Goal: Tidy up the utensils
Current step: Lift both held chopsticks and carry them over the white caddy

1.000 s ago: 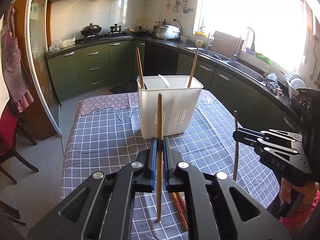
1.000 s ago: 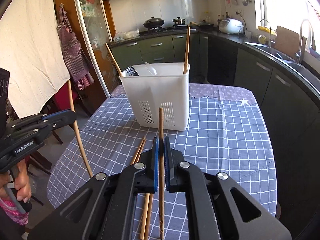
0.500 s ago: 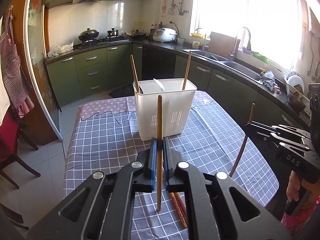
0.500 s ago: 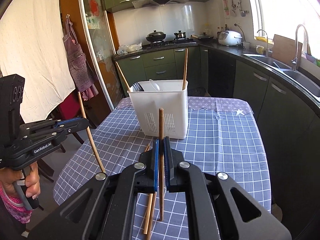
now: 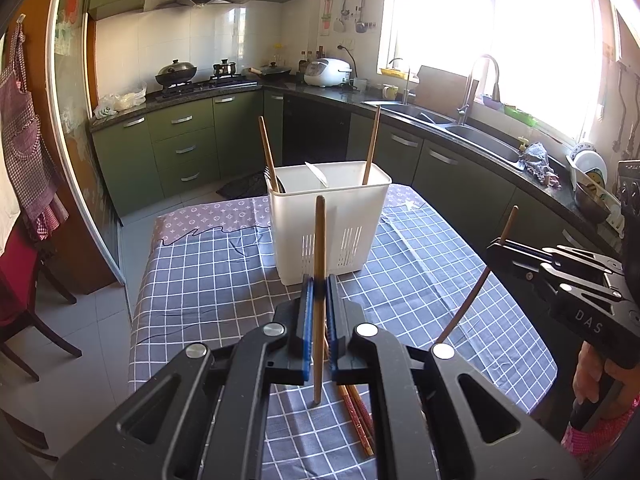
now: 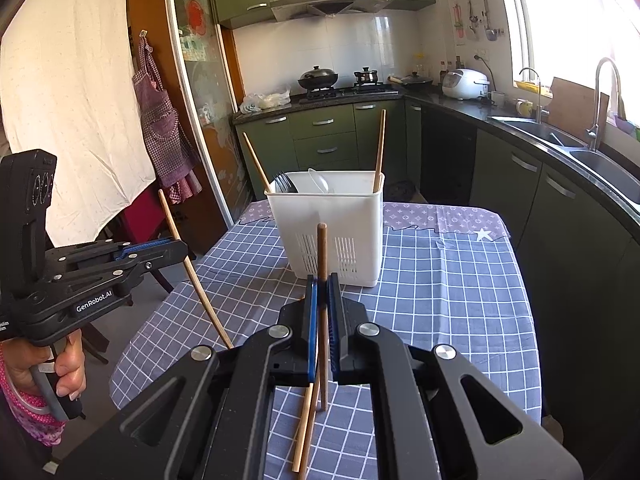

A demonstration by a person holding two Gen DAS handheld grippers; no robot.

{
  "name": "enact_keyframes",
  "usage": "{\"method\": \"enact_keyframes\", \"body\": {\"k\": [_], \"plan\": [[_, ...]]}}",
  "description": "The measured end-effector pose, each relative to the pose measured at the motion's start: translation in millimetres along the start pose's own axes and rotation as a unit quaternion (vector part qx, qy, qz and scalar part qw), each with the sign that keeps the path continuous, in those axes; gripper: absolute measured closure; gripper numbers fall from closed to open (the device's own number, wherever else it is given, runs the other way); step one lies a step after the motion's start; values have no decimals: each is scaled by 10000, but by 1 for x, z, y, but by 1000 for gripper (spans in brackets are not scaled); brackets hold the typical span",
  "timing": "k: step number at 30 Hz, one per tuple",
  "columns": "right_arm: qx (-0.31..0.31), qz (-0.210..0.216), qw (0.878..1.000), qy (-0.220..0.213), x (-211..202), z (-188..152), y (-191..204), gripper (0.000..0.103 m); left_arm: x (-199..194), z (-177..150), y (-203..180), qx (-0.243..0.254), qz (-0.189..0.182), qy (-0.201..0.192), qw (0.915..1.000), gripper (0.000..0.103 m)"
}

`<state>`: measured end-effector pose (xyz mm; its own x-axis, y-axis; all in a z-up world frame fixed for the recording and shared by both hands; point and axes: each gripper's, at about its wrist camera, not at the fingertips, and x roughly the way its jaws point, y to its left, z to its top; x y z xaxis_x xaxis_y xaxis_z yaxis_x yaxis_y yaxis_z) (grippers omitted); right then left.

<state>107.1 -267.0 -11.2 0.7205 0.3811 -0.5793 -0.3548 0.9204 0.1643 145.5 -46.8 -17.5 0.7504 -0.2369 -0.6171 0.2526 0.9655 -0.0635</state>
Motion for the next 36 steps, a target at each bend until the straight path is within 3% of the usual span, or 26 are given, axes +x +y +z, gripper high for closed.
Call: {"method": "enact_keyframes", "body": {"k": [26, 36], "plan": [[-142, 39, 9999, -64, 1, 16, 8, 97, -2, 6, -2, 63, 5, -46, 10000, 97], [-358, 200, 9986, -321, -13, 56, 19, 97, -16, 34, -3, 115, -188, -134, 9997, 97]]}}
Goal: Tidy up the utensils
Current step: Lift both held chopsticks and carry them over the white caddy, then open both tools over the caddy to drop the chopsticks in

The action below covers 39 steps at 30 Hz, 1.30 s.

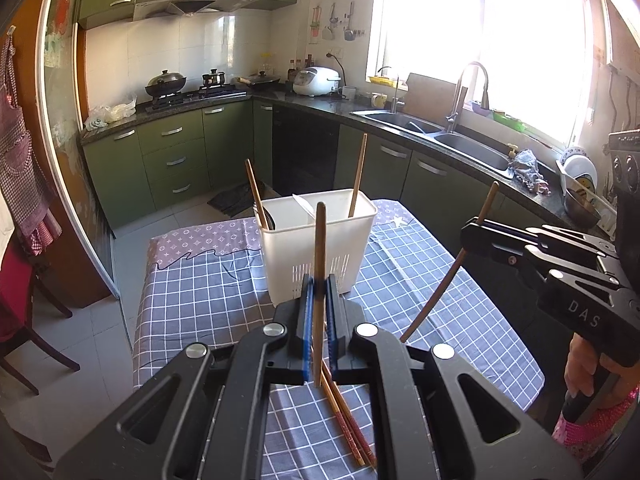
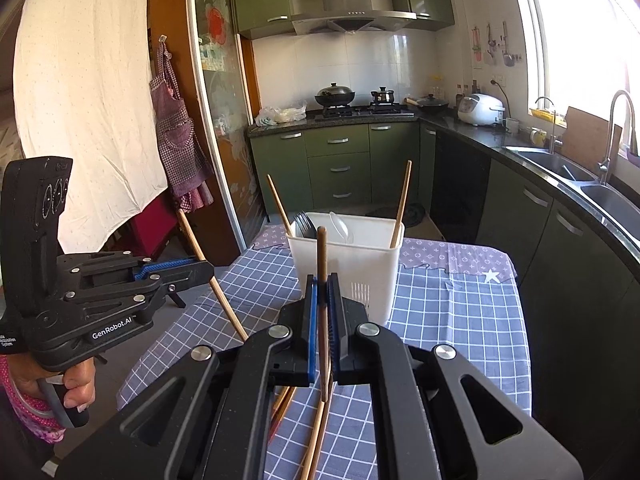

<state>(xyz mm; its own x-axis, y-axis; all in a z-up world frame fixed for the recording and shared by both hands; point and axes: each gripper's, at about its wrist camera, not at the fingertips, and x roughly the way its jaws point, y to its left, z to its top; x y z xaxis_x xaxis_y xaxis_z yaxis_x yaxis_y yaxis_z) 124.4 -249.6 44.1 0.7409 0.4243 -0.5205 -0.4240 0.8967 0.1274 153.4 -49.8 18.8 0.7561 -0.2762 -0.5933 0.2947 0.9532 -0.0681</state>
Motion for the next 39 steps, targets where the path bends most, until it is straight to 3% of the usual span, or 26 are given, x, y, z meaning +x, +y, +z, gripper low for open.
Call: {"method": "enact_keyframes", "body": {"k": [12, 21, 26, 34, 39], "plan": [[-50, 88, 9978, -661, -20, 109, -10, 97, -38, 89, -7, 170, -17, -825, 9964, 97], [44, -155, 9961, -863, 15, 175, -32, 97, -19, 144, -7, 124, 322, -1396, 9896, 97], [127, -236, 9978, -599, 57, 172, -46, 97, 17, 148, -1, 47, 401, -1321, 9904, 97], [268, -244, 9993, 108, 124, 118, -60, 97, 75, 118, 11, -48, 479, -582, 9971, 97], [269, -256, 9988, 308, 141, 100, -60, 97, 96, 99, 20, -86, 557, -225, 9982, 96]]}}
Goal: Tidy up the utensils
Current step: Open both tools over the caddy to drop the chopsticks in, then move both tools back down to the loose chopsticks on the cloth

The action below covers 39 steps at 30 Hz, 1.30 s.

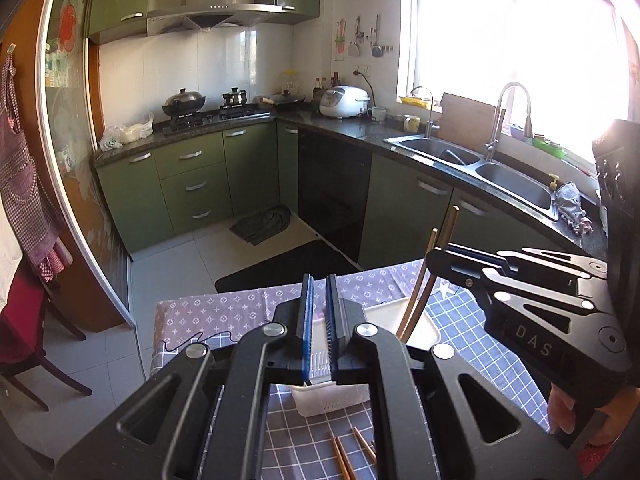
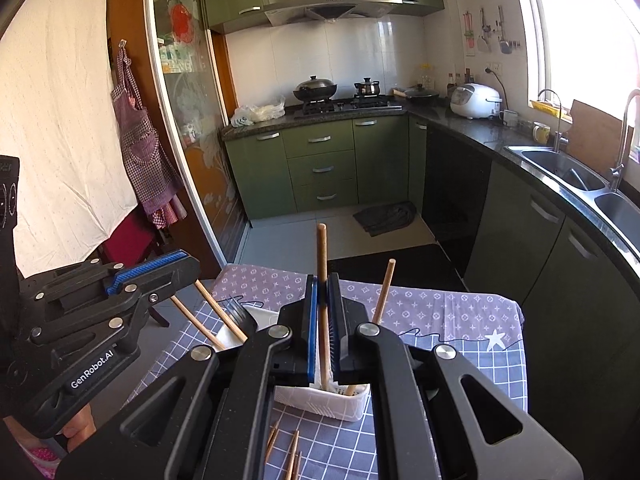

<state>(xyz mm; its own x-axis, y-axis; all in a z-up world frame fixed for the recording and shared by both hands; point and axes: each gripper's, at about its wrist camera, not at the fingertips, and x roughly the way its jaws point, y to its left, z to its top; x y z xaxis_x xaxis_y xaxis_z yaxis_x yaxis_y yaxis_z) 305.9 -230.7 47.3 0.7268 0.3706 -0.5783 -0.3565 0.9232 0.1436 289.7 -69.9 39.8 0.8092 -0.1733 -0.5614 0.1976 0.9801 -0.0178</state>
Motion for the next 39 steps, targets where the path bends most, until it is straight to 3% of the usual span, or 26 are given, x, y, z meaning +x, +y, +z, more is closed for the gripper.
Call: {"method": "enact_keyframes", "body": {"k": [7, 9, 12, 13, 15, 18, 22, 25, 30, 39], "plan": [[-71, 13, 9999, -145, -26, -11, 8, 96, -9, -10, 5, -52, -45, 114, 9999, 96], [-72, 43, 9995, -296, -46, -17, 9, 89, -24, -11, 5, -60, -112, 46, 9999, 96], [-82, 19, 9989, -453, -76, -38, 11, 83, -44, -21, 3, -70, -208, 77, 9997, 83], [-70, 16, 9990, -433, -83, -48, 10, 80, -48, -27, 2, -82, -226, 159, 9996, 77], [15, -24, 9995, -325, -91, -72, 5, 69, -50, -43, -1, -86, -243, 421, 9988, 76], [171, -263, 9995, -31, -89, -116, -7, 62, -37, -79, -6, -122, -333, 1036, 9940, 76], [480, -493, 9958, 602, -62, -173, -29, 60, -1, -130, -9, -382, -484, 1957, 9787, 76], [685, -566, 9914, 963, -45, -204, -45, 60, 27, -155, -11, -485, -460, 2418, 9680, 76], [891, -502, 9879, 1163, -37, -225, -59, 60, 62, -176, -7, -685, -345, 2892, 9542, 82], [1024, -411, 9865, 1214, -32, -228, -65, 58, 77, -181, -15, -557, -136, 3084, 9495, 86]]}}
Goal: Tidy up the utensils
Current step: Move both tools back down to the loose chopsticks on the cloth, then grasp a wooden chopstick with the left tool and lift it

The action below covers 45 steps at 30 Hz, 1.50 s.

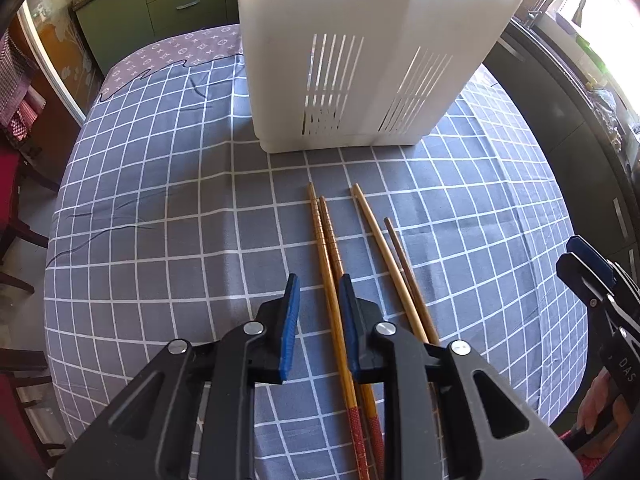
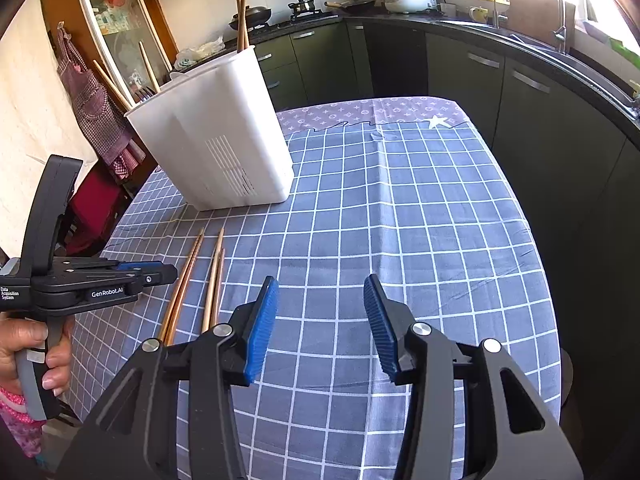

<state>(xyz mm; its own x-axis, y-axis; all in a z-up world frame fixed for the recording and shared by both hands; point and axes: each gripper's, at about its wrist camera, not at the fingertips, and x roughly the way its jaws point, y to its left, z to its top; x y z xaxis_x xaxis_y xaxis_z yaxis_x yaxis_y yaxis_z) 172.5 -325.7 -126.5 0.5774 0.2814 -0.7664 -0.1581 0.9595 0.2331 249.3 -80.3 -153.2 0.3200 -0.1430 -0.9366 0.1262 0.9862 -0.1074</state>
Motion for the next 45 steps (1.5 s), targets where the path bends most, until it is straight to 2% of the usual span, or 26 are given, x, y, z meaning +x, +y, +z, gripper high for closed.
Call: {"method": "enact_keyframes", "body": {"k": [9, 18, 20, 24, 27, 33, 35, 40, 45], "plan": [[38, 113, 9999, 44, 6, 1, 2, 57, 13, 1, -10, 43, 82, 144, 9999, 88], [55, 124, 9999, 90, 8, -1, 4, 56, 22, 3, -21, 54, 215, 7, 9998, 88], [48, 129, 9998, 114, 8, -2, 5, 56, 23, 3, -21, 86, 247, -17, 9997, 94], [23, 126, 9998, 155, 9, -2, 7, 56, 20, 4, -12, -39, 102, -66, 9999, 96], [24, 175, 9996, 200, 11, -1, 8, 54, 6, 4, -4, -75, 61, -305, 9995, 96], [-33, 341, 9989, 329, 20, 4, 17, 54, -40, -1, 5, -60, -58, -1068, 9942, 96], [-145, 409, 9984, 373, 25, 8, 25, 54, -57, -4, 7, -30, -149, -1332, 9910, 97], [-493, 698, 9936, 735, 50, 18, 51, 55, -92, -20, 7, 68, -100, -1996, 9798, 97], [-824, 513, 9900, 1024, 76, 19, 73, 55, -109, -30, 7, 191, -89, -2321, 9725, 97]]}}
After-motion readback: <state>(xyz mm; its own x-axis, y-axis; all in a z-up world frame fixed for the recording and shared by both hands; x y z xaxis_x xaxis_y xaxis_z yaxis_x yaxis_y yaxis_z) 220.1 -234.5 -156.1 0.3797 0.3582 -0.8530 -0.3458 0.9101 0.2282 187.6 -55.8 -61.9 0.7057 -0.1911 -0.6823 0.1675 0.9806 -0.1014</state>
